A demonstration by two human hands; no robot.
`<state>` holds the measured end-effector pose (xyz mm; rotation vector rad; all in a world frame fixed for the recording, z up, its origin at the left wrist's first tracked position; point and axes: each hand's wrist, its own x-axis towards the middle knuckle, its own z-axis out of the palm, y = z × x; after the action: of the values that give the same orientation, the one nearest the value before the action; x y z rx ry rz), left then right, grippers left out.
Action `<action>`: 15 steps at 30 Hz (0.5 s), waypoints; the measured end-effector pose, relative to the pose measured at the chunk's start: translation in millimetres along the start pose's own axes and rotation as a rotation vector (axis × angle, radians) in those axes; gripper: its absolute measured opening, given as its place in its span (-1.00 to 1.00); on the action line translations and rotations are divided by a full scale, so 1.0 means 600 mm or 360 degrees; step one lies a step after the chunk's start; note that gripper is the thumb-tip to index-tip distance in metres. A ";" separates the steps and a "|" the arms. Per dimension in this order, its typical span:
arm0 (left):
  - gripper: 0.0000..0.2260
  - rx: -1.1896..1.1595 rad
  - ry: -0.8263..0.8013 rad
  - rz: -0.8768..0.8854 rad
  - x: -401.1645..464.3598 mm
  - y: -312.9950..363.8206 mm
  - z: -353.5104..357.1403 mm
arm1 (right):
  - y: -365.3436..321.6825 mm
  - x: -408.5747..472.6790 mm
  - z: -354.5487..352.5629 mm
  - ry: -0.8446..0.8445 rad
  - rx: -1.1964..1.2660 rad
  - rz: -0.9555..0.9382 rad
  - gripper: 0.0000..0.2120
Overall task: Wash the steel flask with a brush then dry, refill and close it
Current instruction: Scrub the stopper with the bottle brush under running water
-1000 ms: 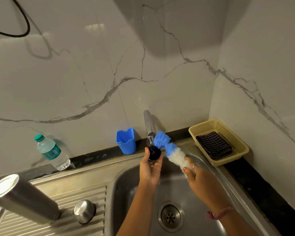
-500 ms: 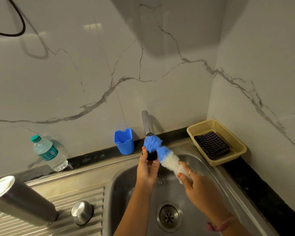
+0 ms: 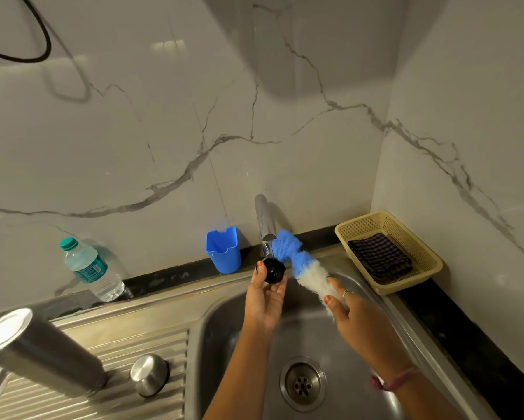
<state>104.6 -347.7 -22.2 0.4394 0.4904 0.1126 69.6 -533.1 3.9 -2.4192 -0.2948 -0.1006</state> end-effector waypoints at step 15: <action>-0.75 -0.0220 -0.0102 -0.0052 -0.001 0.007 0.013 | 0.015 -0.025 0.014 0.0044 0.0164 0.0002 -0.53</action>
<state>107.6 -346.9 -13.6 0.2986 0.4239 0.0996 57.1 -537.1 -10.7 -2.3142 -0.2792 -0.1158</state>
